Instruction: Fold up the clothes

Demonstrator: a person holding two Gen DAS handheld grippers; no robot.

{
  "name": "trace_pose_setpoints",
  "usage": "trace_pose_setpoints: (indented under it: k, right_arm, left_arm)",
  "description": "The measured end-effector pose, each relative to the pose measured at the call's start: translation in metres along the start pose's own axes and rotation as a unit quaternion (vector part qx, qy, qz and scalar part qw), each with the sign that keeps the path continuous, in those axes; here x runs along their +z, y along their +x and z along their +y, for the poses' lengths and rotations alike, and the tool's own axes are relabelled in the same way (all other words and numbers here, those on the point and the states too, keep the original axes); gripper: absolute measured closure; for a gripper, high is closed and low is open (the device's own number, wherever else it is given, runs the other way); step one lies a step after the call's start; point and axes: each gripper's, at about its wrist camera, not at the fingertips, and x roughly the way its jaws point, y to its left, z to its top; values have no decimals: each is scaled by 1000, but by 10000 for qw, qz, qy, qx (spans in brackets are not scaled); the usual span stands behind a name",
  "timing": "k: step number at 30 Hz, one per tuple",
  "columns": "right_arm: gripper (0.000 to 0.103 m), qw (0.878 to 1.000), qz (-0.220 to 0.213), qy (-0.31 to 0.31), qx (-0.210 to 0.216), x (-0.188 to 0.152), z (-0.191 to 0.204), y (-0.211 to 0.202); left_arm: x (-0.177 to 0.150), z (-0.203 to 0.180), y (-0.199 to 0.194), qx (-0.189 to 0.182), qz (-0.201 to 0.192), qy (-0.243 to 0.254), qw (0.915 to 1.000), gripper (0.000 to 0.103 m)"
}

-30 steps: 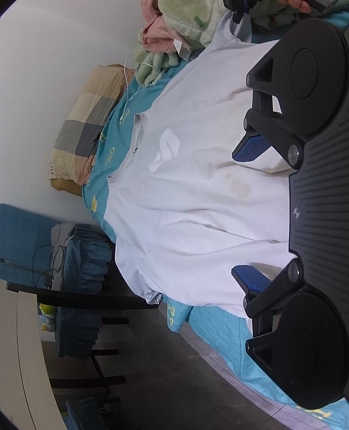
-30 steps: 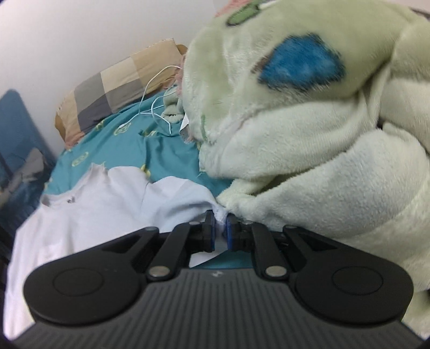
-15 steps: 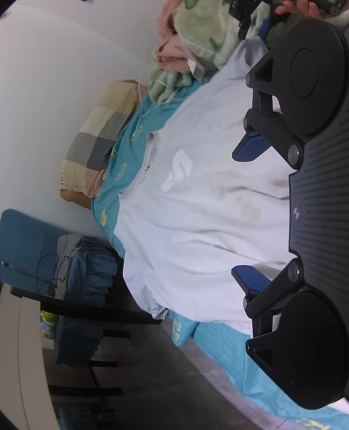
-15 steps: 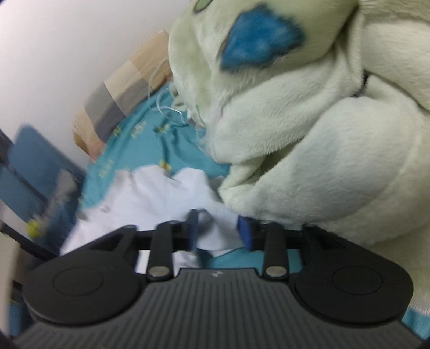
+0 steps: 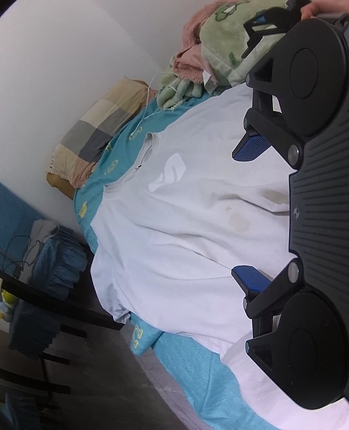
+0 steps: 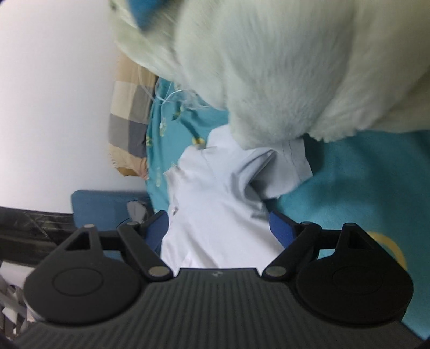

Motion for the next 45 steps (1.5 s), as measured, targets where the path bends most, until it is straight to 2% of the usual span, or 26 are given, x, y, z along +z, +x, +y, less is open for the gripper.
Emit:
trace_pose_setpoints:
  k: [5, 7, 11, 12, 13, 14, 15, 17, 18, 21, 22, 25, 26, 27, 30, 32, 33, 34, 36, 38, 41, 43, 45]
  right_arm:
    - [19, 9976, -338, -465, -375, 14, -3, 53]
    - [19, 9947, -682, -693, -340, 13, -3, 65]
    - [18, 9780, -1198, -1614, -554, 6, 19, 88]
    - [22, 9720, -1294, -1861, -617, 4, 25, 94]
    - [28, 9647, -1380, -2114, -750, 3, 30, 100]
    - [41, 9567, -1458, -2340, -934, 1, 36, 105]
    - [59, 9478, -1533, -2560, -1122, -1, 42, 110]
    - [81, 9292, -1747, -2925, -1430, -6, 56, 113]
    - [86, 9203, -1858, -3089, -1522, -9, 63, 114]
    - [89, 8644, -2264, -4132, -1755, -36, 93, 113]
    - [90, 8303, -2383, -4702, -1808, -53, 104, 115]
    - [90, 6979, -2493, -6485, -1738, -124, 125, 123]
    - [90, 6611, -2390, -6922, -1633, -145, 130, 128]
    - [90, 6290, -2212, -7291, -1544, -169, 132, 133]
    - [93, 5569, -1522, -8063, -1286, -231, 128, 152]
    - [90, 5510, -1044, -8186, -1238, -254, 127, 162]
    - [82, 5489, -805, -8231, -1217, -264, 127, 166]
    - [74, 5585, -669, -8172, -1258, -270, 127, 164]
    - [35, 5897, -416, -7988, -1116, -270, 129, 154]
    - [22, 6223, -263, -7773, -891, -262, 133, 138]
    - [22, 6702, -17, -7383, -754, -248, 136, 94]
    - [22, 7103, 58, -6985, -873, -235, 134, 64]
    - [22, 7438, 116, -6604, -1023, -216, 120, 20]
  left_arm:
    - [3, -3, 14, 59, 3, -14, 10000, 16]
    - [5, -3, 18, 81, -27, -31, 10000, 16]
    - [8, 3, 24, 81, -47, -157, 9998, 16]
    - [9, 5, 25, 76, -42, -211, 9997, 16]
    - [10, 6, 26, 58, -33, -260, 9996, 16]
    - [11, 7, 26, 37, -38, -283, 9996, 16]
    - [12, 8, 26, 18, -49, -298, 9995, 16]
    - [15, 9, 24, -14, -98, -267, 9996, 16]
    - [17, 9, 22, -24, -146, -197, 9997, 16]
    - [26, 11, 15, -35, -367, 62, 9993, 16]
    - [30, 12, 11, -47, -449, 105, 9989, 16]
    - [41, 21, 1, -144, -621, 41, 9980, 16]
    - [44, 23, -2, -165, -676, 22, 9976, 16]
    - [45, 25, -3, -158, -720, 20, 9973, 16]
    - [47, 29, -7, -127, -811, 32, 9966, 16]
    - [47, 28, -8, -131, -837, 93, 9964, 16]
    - [46, 27, -8, -135, -850, 128, 9962, 16]
    - [46, 26, -8, -138, -862, 163, 9960, 16]
    - [45, 25, -9, -144, -887, 233, 9957, 16]
    - [44, 24, -10, -150, -912, 303, 9953, 16]
    - [43, 22, -10, -160, -949, 409, 9945, 16]
    - [40, 18, -13, -103, -970, 573, 9936, 16]
    - [36, 13, -16, -32, -988, 750, 9923, 16]
